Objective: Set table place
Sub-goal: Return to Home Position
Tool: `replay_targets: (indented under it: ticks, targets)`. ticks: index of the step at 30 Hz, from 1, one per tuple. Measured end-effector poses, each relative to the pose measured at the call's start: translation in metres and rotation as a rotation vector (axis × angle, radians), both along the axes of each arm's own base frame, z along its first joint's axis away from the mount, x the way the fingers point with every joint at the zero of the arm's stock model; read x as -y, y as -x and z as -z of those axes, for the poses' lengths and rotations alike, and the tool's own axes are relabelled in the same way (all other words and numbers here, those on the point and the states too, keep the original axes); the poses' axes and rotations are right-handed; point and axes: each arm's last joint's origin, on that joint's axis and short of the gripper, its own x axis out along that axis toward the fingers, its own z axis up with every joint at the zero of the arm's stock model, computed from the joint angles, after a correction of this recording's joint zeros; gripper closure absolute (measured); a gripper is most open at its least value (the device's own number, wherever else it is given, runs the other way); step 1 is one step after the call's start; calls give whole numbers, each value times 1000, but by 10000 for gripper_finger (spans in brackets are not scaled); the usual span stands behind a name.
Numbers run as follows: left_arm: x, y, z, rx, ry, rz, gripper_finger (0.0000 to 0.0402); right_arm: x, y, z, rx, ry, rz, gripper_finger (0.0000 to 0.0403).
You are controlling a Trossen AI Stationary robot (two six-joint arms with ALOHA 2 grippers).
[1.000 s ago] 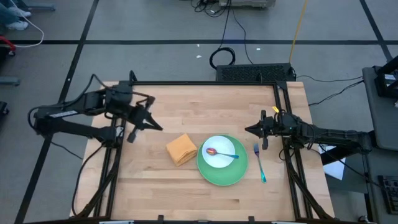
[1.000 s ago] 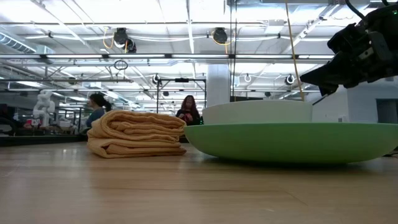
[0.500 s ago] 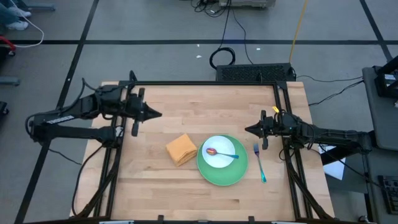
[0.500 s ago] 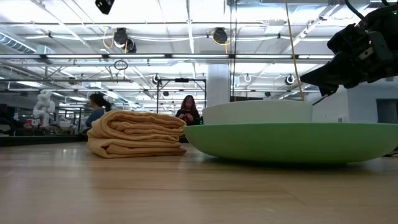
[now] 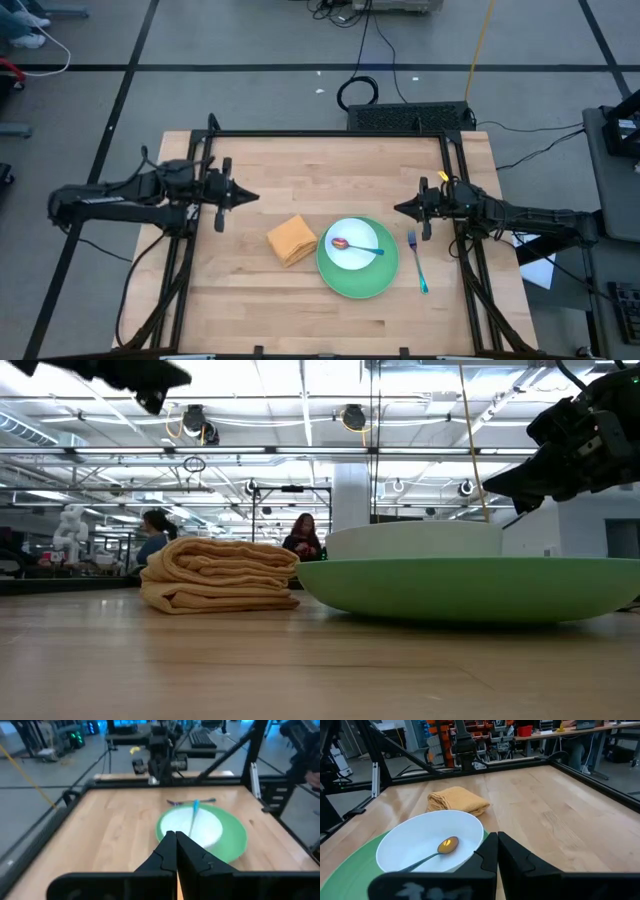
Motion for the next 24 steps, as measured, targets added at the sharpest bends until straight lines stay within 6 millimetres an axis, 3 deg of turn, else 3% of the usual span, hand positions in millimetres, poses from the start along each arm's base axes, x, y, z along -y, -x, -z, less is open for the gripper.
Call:
replay_targets:
  ticks: [9,16,24]
  targets:
    - [11,9,32,128,-63,101,402,0,0,-3,29,-4,0,403]
    - [11,13,34,135,-65,88,402,0,0,-4,37,-8,-2,403]
    - [15,18,25,269,-132,109,402,-1,0,-4,37,-11,-20,403]
